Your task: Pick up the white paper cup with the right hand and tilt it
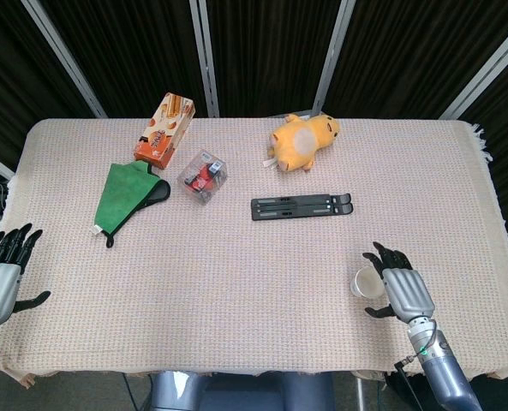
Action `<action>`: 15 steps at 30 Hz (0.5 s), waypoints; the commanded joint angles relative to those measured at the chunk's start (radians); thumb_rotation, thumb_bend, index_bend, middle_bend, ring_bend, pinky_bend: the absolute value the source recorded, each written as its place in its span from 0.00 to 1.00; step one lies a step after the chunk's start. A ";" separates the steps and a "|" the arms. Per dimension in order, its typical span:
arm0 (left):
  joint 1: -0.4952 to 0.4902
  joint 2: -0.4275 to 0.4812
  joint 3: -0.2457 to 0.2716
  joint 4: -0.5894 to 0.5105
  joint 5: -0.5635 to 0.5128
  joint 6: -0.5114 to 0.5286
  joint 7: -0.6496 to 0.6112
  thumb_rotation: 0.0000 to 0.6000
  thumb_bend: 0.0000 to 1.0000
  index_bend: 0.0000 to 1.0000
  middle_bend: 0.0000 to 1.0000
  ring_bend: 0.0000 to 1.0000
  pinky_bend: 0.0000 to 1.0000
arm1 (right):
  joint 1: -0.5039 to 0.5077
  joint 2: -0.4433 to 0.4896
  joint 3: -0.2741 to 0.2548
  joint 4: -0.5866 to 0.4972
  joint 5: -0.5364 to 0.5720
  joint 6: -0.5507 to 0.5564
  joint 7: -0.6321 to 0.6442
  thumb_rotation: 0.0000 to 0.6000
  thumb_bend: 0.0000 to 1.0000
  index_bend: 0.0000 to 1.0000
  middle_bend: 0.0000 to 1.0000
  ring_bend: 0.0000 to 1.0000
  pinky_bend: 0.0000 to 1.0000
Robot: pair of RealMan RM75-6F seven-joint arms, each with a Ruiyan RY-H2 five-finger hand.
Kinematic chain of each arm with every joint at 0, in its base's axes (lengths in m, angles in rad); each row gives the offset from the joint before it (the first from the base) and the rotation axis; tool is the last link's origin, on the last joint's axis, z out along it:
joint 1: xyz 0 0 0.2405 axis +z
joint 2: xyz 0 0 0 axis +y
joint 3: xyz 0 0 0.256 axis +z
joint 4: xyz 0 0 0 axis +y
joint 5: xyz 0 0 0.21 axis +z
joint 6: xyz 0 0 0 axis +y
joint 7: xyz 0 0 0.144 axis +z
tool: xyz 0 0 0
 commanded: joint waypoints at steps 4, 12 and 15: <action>0.000 0.000 0.000 -0.001 -0.001 0.000 0.002 1.00 0.00 0.00 0.00 0.00 0.00 | 0.027 -0.032 0.003 0.028 0.056 -0.012 -0.022 1.00 0.10 0.22 0.00 0.00 0.00; 0.000 0.000 0.000 -0.002 -0.002 0.000 0.002 1.00 0.00 0.00 0.00 0.00 0.00 | 0.052 -0.066 0.003 0.057 0.093 -0.010 -0.042 1.00 0.12 0.27 0.00 0.00 0.00; 0.000 0.000 0.000 -0.001 -0.002 0.000 0.002 1.00 0.00 0.00 0.00 0.00 0.00 | 0.062 -0.080 0.004 0.071 0.109 -0.010 -0.048 1.00 0.14 0.30 0.01 0.00 0.00</action>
